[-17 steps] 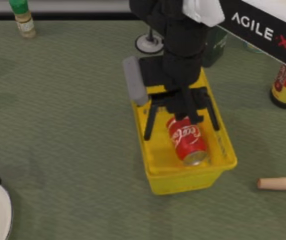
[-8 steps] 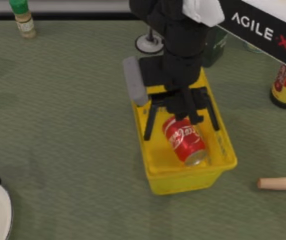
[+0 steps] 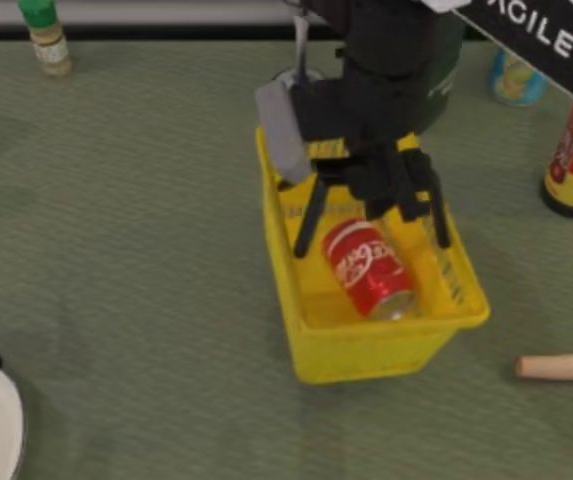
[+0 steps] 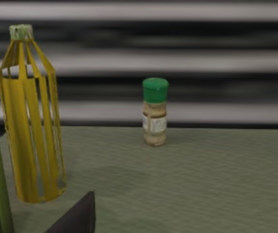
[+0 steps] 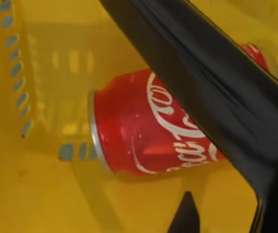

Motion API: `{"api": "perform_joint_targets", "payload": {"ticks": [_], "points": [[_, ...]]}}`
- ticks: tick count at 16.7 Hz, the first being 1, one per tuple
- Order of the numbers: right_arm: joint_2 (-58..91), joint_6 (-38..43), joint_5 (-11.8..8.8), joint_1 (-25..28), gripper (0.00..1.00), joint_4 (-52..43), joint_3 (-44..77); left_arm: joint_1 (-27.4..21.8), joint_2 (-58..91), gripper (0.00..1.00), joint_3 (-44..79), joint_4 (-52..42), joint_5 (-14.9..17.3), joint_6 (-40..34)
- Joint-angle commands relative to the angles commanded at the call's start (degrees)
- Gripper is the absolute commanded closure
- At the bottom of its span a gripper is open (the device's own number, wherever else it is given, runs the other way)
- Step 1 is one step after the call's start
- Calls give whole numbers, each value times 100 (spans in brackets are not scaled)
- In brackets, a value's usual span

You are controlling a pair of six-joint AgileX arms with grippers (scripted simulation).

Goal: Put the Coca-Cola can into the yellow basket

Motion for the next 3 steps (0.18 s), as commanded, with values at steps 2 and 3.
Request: {"api": "perform_joint_targets", "payload": {"ticks": [2, 3], "points": [[-7, -49, 0, -41, 100, -266, 262, 0, 0, 0, 0, 0, 0, 0], [-12, -58, 1, -49, 100, -308, 304, 0, 0, 0, 0, 0, 0, 0]]}}
